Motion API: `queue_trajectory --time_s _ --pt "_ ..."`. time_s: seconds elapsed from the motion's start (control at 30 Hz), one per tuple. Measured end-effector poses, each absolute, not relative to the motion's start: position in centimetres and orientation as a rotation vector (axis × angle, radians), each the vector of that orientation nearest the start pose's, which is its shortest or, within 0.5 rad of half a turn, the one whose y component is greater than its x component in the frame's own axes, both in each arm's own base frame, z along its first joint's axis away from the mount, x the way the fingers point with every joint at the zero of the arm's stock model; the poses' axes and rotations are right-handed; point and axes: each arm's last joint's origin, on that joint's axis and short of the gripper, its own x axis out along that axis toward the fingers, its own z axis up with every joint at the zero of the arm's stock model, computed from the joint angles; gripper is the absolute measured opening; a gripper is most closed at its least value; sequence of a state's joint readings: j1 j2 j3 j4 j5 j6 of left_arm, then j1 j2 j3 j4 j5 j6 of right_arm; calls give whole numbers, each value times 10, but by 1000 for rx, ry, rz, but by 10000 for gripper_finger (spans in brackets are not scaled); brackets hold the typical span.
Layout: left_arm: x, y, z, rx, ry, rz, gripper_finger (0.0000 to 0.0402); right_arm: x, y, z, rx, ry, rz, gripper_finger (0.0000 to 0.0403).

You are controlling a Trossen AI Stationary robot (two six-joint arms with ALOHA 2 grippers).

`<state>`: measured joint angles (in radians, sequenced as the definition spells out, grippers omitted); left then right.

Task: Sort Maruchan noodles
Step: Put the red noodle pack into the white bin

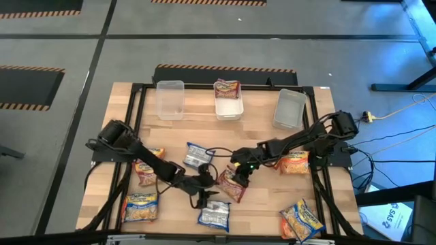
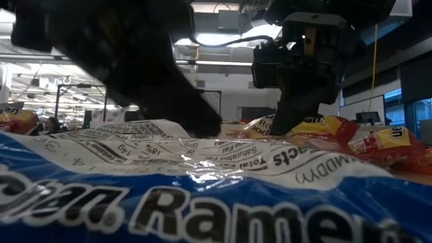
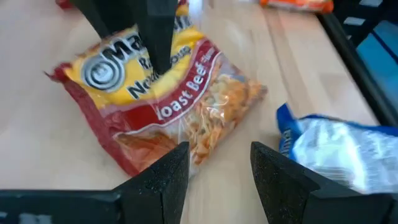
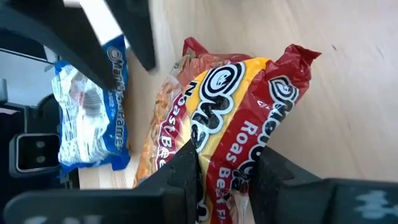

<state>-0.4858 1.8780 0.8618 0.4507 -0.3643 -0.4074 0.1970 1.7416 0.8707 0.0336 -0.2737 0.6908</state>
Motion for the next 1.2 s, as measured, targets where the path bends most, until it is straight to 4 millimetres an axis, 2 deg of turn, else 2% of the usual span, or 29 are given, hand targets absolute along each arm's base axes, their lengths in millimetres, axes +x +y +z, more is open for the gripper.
queue_trajectory --time_s 0.2,0.4,0.53,0.73,1.0,1.2 --pt "307 -153 154 -108 589 11 165 323 72 153 615 933 145 80" --pt "292 -154 181 -13 525 -32 165 318 69 171 546 877 136 80" --pt "279 -148 186 14 492 -48 165 313 67 187 497 817 130 81" --pt "255 -124 180 -3 450 -19 165 304 59 210 377 735 93 82" --pt "235 -92 191 1 377 39 165 296 30 239 215 632 -17 83" --pt "227 -75 204 66 319 77 165 297 9 266 133 602 -99 82"
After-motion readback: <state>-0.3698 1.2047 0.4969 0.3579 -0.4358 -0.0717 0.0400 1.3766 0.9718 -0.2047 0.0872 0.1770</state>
